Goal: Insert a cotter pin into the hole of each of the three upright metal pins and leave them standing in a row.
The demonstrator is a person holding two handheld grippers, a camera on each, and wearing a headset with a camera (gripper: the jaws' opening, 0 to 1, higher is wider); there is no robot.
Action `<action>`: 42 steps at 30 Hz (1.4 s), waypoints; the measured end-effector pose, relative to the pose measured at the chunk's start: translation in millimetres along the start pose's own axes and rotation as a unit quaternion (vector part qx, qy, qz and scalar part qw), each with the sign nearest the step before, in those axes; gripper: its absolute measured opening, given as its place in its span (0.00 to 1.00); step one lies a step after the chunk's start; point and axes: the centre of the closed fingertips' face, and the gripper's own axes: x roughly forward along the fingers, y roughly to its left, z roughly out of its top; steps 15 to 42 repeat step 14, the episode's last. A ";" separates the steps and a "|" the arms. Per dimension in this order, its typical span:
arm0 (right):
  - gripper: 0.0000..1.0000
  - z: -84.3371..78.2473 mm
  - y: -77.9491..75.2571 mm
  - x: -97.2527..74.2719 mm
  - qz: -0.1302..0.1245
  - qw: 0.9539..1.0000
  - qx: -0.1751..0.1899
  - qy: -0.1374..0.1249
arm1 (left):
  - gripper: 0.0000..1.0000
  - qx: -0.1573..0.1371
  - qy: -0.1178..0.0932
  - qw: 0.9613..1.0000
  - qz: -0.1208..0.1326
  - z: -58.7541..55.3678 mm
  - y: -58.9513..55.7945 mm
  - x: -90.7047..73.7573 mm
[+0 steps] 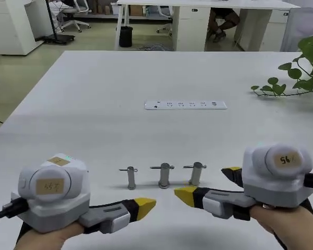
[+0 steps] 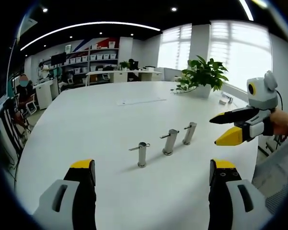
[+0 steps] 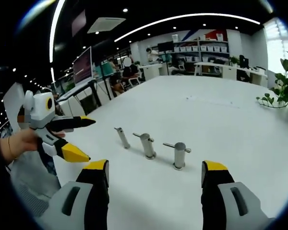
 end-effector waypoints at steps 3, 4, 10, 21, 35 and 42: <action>0.77 -2.2 2.5 -0.9 -0.001 1.000 -0.002 -0.001 | 0.99 0.001 -0.001 1.000 0.002 0.5 0.6 -0.8; 0.77 -1.7 2.5 -1.0 -0.002 1.000 -0.002 -0.005 | 0.99 0.001 -0.002 1.000 0.004 0.7 1.2 -1.0; 0.77 -4.0 0.4 -0.6 -0.007 1.000 0.001 -0.008 | 0.98 0.002 -0.004 1.000 0.008 1.2 2.3 -2.9; 0.78 -2.9 -2.3 0.8 -0.006 1.000 0.003 -0.008 | 0.97 0.003 -0.003 1.000 0.010 0.5 3.3 -3.0; 0.78 -2.9 -2.3 0.8 -0.006 1.000 0.003 -0.008 | 0.97 0.003 -0.003 1.000 0.010 0.5 3.3 -3.0; 0.78 -2.9 -2.3 0.8 -0.006 1.000 0.003 -0.008 | 0.97 0.003 -0.003 1.000 0.010 0.5 3.3 -3.0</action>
